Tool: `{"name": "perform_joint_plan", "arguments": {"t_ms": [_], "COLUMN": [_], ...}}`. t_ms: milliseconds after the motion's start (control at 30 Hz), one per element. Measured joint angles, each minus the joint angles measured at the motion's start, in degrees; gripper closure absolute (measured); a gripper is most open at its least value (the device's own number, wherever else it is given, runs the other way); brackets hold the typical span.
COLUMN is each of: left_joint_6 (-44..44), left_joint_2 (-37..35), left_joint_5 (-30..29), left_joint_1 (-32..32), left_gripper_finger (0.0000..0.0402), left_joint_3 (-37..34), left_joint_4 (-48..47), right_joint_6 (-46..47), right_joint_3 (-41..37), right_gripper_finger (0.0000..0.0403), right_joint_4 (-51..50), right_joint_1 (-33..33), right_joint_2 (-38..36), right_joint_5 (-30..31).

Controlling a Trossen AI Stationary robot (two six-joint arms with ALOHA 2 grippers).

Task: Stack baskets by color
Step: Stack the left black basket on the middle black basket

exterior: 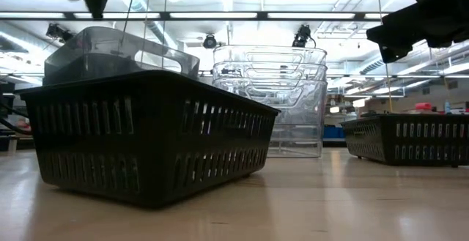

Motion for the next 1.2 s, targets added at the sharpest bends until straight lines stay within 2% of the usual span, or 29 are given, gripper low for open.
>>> {"name": "perform_joint_plan", "arguments": {"t_ms": [67,167,300,533,667,900,1033,1133,1200], "left_joint_6": [-7.49,-11.90,-11.65,-10.64,-7.68,-6.49,-13.13,-20.71,-25.24], "left_joint_2": [-0.06,-0.06,2.12,10.26,16.12,26.00,29.11,29.44,29.48], "left_joint_5": [0.00,-0.38,-2.38,-0.68,-0.01,2.40,9.56,13.91,14.82], "left_joint_1": [-0.23,-1.40,-4.18,-6.74,-8.11,-9.00,-9.97,-10.83,-11.77], "left_gripper_finger": [0.0200,0.0214,0.0235,0.0258,0.0265,0.0256,0.0244,0.0244,0.0249], "left_joint_3": [1.53,1.06,-1.41,-1.61,3.12,17.62,24.42,26.01,26.02], "left_joint_4": [3.21,12.39,24.80,34.22,33.11,21.88,13.28,12.30,10.65], "right_joint_6": [-0.66,-1.35,-2.76,-7.37,-8.60,-9.89,-10.01,-10.35,-10.44], "right_joint_3": [0.00,0.00,0.00,0.00,0.02,0.02,0.02,0.02,0.02], "right_gripper_finger": [0.0239,0.0239,0.0239,0.0239,0.0239,0.0239,0.0239,0.0239,0.0239], "right_joint_4": [-0.04,-0.03,0.02,2.39,3.73,4.38,4.39,4.38,4.37], "right_joint_1": [-0.66,-1.89,-3.37,-6.19,-8.68,-13.94,-15.95,-16.99,-17.50], "right_joint_2": [0.00,0.00,0.00,-0.04,0.00,-0.02,-0.02,-0.02,0.00], "right_joint_5": [0.05,0.04,-2.46,-4.44,-7.45,-11.01,-14.19,-14.99,-14.99]}}
